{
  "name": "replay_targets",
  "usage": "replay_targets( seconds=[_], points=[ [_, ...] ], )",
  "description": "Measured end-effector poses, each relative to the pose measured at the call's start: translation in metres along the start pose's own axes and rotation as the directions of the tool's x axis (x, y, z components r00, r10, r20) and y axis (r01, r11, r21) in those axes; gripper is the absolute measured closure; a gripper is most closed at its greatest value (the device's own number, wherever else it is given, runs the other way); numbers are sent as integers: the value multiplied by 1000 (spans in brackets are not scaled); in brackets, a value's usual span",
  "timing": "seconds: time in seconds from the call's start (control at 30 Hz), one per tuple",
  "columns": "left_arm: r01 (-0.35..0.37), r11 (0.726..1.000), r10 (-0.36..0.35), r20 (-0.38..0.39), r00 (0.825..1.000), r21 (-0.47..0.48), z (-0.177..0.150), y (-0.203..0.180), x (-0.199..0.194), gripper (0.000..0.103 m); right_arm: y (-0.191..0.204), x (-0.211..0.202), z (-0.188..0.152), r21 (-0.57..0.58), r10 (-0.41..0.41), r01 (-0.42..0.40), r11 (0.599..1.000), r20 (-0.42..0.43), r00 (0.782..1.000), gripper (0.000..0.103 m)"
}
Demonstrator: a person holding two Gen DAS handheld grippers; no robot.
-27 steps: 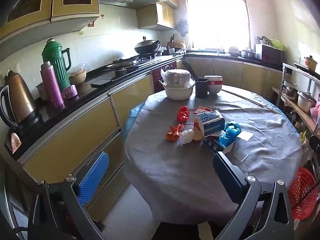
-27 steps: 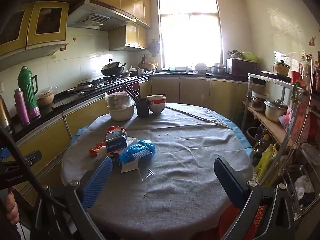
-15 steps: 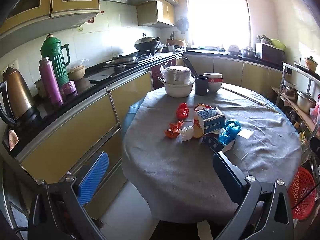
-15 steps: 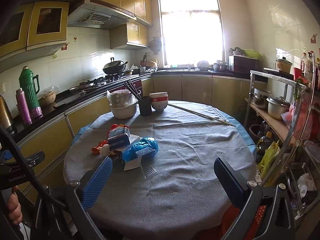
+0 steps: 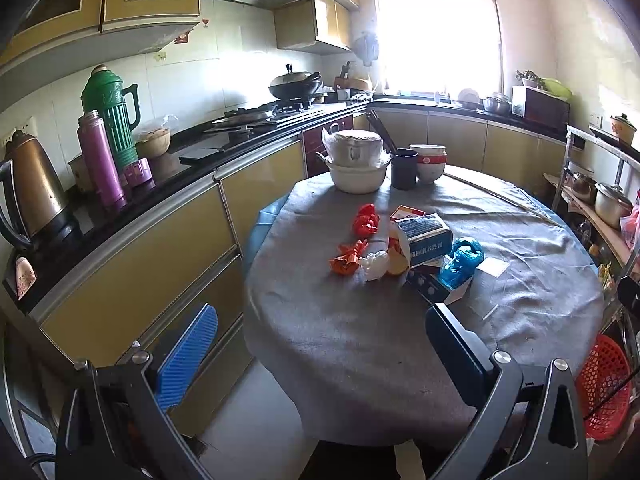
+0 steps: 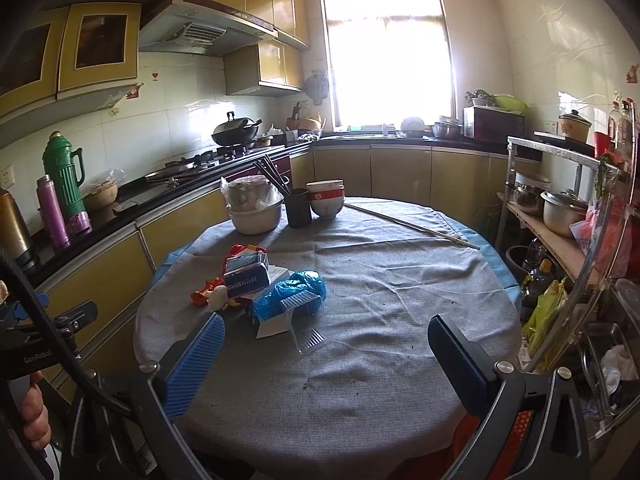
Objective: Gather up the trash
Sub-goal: 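Move both tools toward the trash items on the table, then grasp the clear plastic container with the right tool while the left tool grasps the blue-printed paper box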
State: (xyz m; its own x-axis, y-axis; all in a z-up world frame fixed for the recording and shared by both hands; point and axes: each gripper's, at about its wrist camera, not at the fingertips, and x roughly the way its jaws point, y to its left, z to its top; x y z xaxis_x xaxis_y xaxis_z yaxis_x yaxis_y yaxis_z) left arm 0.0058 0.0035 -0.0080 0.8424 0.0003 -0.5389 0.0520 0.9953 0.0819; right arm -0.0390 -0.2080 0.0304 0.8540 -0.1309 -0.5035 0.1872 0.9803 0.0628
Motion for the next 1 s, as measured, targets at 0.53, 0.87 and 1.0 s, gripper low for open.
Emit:
replay_targets(
  seconds=[0.53,0.87,1.0],
  points=[
    [-56,998,55,6,998,24,0,5,23,0,3,27,-6,45,60,-57,997,-48,997,0],
    [21,999,-16,-174,985,30,-16,-3,78,0,-3,85,-21,116,156,-138,984,-161,975,0],
    [59,997,-48,-249,967,39,-26,-8,103,0,-13,123,-23,212,214,-166,963,-225,951,0]
  ],
)
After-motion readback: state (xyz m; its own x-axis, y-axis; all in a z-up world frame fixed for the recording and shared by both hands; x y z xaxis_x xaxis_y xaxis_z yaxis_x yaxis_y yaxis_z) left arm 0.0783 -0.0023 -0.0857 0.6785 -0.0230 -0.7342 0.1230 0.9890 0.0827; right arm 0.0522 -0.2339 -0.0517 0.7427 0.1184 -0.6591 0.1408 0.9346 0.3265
